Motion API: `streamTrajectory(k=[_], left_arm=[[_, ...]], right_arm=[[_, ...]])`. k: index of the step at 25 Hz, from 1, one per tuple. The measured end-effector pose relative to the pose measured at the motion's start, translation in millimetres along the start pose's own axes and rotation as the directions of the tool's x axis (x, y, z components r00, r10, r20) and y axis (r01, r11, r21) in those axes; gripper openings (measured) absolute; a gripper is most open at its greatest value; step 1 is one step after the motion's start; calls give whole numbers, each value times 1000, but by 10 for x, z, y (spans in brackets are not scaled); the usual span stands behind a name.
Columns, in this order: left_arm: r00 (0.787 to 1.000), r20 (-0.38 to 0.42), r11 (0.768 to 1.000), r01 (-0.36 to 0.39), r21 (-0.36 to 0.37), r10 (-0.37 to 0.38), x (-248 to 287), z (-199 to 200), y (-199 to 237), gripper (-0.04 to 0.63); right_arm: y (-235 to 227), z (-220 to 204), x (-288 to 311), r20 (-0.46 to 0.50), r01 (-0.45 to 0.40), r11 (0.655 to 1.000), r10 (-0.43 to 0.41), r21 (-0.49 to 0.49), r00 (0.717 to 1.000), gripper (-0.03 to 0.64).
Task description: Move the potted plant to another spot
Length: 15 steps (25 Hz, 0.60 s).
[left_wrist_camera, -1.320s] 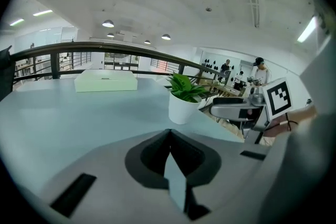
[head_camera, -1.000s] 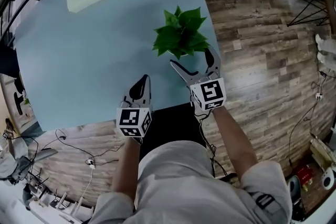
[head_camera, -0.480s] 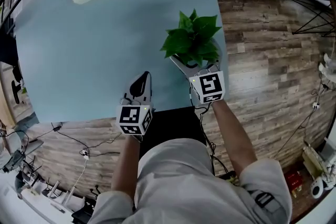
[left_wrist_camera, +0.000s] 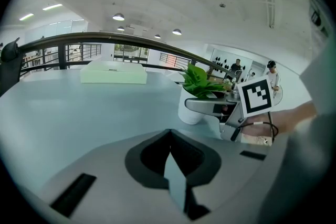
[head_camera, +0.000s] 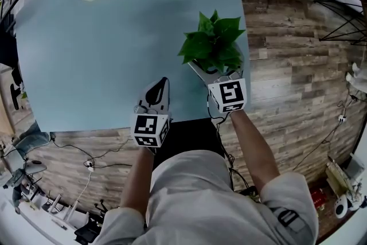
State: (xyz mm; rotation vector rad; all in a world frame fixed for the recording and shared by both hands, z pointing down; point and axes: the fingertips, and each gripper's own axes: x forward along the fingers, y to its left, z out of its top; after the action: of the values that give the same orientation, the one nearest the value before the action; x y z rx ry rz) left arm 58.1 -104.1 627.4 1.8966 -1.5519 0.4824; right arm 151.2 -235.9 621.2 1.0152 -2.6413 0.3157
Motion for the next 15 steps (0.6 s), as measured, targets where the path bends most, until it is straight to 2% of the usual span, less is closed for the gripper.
streamTrajectory(k=[6, 15], left_arm=[[1000, 14, 999, 9, 31, -10, 3, 105, 14, 12], [998, 57, 999, 31, 43, -33, -33, 333, -56, 12]], right_arm=[[2, 37, -30, 10, 2, 999, -3, 36, 1000, 546], [23, 292, -142, 40, 5, 1000, -5, 19, 999, 545]])
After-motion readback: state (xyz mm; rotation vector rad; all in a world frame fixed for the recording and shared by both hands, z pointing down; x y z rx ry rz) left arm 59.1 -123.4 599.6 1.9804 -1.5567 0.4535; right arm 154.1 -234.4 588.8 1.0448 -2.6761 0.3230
